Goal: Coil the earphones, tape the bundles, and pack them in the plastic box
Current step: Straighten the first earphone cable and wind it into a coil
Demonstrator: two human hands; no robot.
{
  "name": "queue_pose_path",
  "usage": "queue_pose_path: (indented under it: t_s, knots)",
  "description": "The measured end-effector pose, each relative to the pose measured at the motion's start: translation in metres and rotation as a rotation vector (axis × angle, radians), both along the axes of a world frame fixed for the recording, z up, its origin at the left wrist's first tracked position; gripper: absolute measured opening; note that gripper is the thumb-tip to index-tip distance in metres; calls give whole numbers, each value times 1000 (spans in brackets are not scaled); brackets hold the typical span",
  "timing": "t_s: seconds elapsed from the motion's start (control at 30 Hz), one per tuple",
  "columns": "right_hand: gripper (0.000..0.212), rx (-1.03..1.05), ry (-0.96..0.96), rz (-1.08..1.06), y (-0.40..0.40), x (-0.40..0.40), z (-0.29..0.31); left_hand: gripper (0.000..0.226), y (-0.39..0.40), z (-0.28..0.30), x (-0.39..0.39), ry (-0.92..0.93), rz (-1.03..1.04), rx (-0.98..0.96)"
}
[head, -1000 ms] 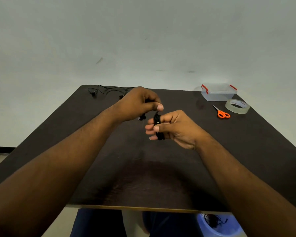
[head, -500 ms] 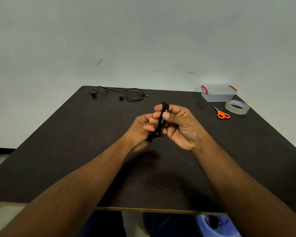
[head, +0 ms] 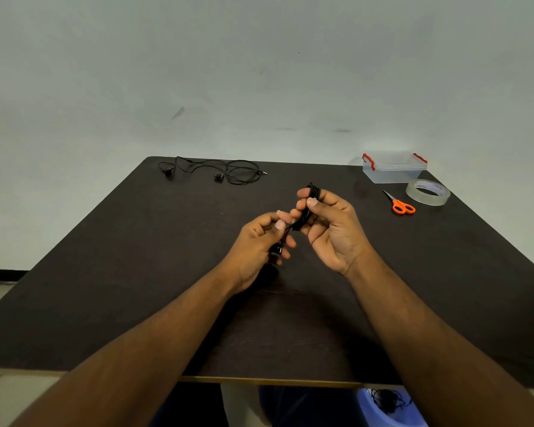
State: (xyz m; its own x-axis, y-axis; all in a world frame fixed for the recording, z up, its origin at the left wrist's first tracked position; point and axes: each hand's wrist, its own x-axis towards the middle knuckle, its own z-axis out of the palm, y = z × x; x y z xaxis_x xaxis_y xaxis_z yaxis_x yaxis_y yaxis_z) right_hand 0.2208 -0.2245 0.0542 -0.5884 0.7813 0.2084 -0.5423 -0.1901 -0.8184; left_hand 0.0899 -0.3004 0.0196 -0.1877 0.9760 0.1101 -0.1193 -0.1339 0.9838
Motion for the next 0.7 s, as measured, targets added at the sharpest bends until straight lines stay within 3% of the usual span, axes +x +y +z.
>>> queue_pose_path:
  t_s: [0.2,0.47,0.7]
  knots:
    - [22,-81,99,58,-1,-1,1,23,1,1,1,-93,1,-30]
    - [15,-63,47,90,-1,-2,-2,16,6,11,-1,43,154,-67]
    - [14,-35,25,85,-1,-3,-1,15,7,17,4,163,314,69]
